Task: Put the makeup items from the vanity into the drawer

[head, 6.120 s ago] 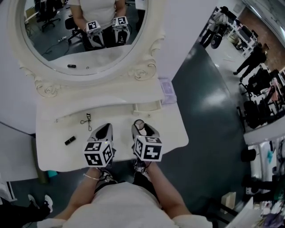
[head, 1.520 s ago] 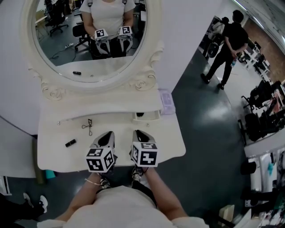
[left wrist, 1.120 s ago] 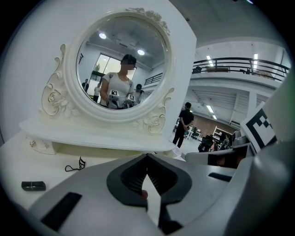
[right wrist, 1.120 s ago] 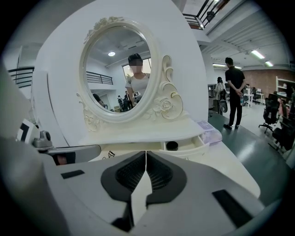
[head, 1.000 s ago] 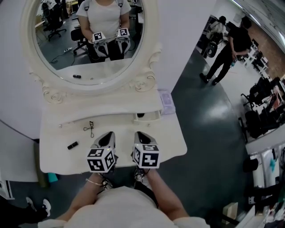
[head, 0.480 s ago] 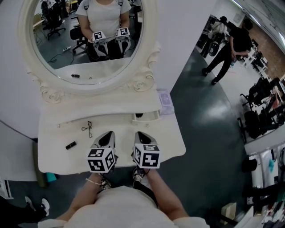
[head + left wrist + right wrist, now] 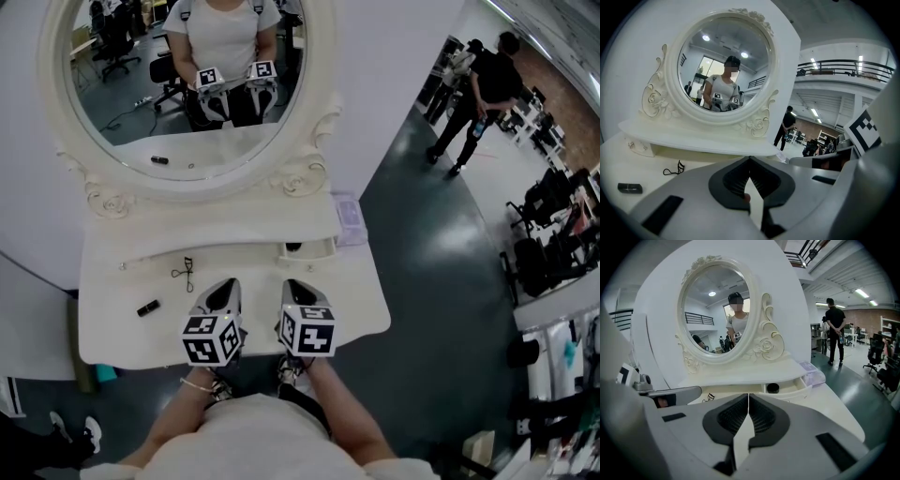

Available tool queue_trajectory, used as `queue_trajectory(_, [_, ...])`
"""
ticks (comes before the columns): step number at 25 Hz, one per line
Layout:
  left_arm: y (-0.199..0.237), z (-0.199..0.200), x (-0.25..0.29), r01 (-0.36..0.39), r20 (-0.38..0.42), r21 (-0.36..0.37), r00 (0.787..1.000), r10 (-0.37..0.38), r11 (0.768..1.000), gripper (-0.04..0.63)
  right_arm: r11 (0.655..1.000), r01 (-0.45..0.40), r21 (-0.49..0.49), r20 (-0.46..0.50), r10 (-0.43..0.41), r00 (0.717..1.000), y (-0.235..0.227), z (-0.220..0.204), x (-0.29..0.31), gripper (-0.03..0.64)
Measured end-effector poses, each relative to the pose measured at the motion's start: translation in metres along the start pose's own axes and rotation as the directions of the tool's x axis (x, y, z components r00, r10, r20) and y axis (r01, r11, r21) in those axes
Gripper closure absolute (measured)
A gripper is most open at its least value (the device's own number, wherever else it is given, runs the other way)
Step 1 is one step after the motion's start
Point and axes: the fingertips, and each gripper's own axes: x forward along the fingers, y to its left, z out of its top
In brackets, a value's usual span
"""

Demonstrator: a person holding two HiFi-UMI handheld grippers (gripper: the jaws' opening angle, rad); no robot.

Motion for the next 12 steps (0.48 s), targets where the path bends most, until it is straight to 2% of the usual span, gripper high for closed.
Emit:
queue_trajectory(6, [0.016,-0.002,-0.009,-0.034,0.003,-0.017,0.999,0.035,0.999,0.592,0.999,-0.035,-0.013,-0.018,0.035,0.999,0.016,-0.005,0.009,0.594])
queue_trajectory(12, [0.056,-0.006,-0.034,-0.119,0.012,-0.051,0.993,0.120,0.992,0.592,0.990,-0.138,-0.036,-0.042,0.136,0.990,0.065,-0.010,0.027,0.594])
